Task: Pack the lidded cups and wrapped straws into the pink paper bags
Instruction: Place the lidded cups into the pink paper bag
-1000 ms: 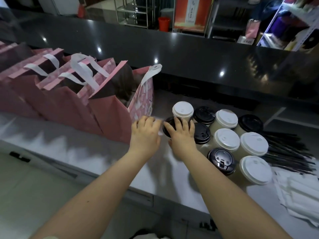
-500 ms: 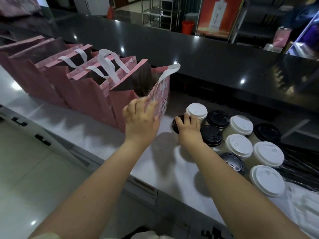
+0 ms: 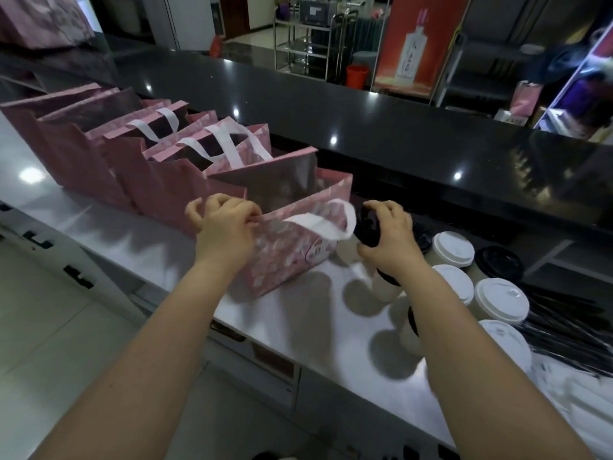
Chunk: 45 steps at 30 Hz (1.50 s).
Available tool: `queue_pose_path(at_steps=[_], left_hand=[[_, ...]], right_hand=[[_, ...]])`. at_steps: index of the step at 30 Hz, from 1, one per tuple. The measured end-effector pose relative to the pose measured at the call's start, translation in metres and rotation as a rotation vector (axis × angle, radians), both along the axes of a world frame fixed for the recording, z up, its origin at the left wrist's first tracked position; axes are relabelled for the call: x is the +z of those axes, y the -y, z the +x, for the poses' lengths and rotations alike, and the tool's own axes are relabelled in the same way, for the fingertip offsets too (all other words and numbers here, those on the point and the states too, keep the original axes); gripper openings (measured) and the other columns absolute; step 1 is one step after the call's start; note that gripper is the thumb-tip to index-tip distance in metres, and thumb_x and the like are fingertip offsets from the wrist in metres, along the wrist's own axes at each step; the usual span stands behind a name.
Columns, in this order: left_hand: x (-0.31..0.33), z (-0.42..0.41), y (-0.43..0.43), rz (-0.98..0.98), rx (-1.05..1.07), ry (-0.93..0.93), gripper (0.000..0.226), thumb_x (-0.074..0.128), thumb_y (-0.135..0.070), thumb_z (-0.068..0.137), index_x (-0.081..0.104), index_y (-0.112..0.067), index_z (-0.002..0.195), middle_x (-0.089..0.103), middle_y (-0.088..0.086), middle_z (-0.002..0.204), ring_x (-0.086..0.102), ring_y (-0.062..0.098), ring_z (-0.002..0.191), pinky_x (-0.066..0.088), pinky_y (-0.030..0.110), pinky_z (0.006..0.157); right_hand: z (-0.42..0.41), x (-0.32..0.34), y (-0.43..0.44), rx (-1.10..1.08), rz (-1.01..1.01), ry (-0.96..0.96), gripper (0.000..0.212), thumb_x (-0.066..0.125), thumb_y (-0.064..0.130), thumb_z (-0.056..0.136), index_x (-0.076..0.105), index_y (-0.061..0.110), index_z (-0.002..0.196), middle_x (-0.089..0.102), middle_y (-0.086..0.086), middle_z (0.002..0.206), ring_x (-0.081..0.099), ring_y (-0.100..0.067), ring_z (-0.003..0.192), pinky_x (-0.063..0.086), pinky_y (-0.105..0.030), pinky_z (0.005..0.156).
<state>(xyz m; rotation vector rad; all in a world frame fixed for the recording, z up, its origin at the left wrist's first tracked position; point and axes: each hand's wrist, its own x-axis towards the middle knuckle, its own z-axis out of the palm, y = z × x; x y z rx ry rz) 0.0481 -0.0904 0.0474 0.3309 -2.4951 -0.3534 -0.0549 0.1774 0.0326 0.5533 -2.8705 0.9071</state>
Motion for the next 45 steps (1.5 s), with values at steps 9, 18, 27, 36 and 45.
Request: queue_pose_path(at_steps=[9,18,27,36,45], left_hand=[[0.014,0.027,0.018,0.074,-0.147,0.003,0.022,0.055,-0.028,0.071,0.073,-0.030,0.084,0.068,-0.014,0.093,0.052,0.017,0.107,0.019,0.032,0.091],[0.040,-0.011,0.048,0.108,-0.201,0.118,0.029,0.076,-0.031,0.077,0.073,-0.025,0.106,0.071,-0.004,0.107,0.061,0.020,0.104,0.047,0.038,0.095],[0.025,-0.021,0.075,0.123,-0.395,0.483,0.131,0.081,-0.066,0.052,0.009,-0.030,0.155,-0.003,-0.003,0.163,-0.009,0.013,0.148,0.014,0.048,0.117],[0.020,-0.012,0.093,-0.073,-0.572,0.560,0.144,0.066,-0.084,0.050,-0.018,-0.025,0.152,-0.032,0.001,0.157,-0.038,0.014,0.138,-0.013,0.048,0.118],[0.012,-0.021,0.101,-0.138,-0.741,0.456,0.143,0.057,-0.089,0.049,-0.020,-0.024,0.151,-0.033,0.001,0.156,-0.040,0.012,0.138,-0.020,0.035,0.113]], right_hand=[[-0.013,0.055,-0.029,-0.163,0.011,-0.099,0.072,0.076,0.018,0.070,0.042,0.030,0.133,0.031,-0.003,0.136,0.026,-0.028,0.128,0.030,-0.039,0.106],[-0.002,0.141,0.036,0.154,-0.223,-0.220,0.081,0.077,0.012,0.069,0.039,0.037,0.136,0.033,0.006,0.136,0.028,-0.016,0.127,0.027,-0.032,0.105],[0.009,0.099,0.134,0.422,0.129,-0.062,0.084,0.082,0.032,0.063,0.037,0.047,0.132,0.028,0.014,0.129,0.025,-0.008,0.119,0.033,-0.028,0.096],[-0.031,0.046,0.174,0.353,0.829,0.150,0.102,0.084,0.033,0.062,0.023,0.035,0.143,0.036,-0.005,0.140,0.038,-0.031,0.125,0.042,-0.043,0.096],[-0.027,0.031,0.200,0.361,0.801,0.129,0.112,0.084,0.040,0.064,0.017,0.026,0.152,0.035,-0.003,0.150,0.038,-0.029,0.133,0.040,-0.041,0.105]])
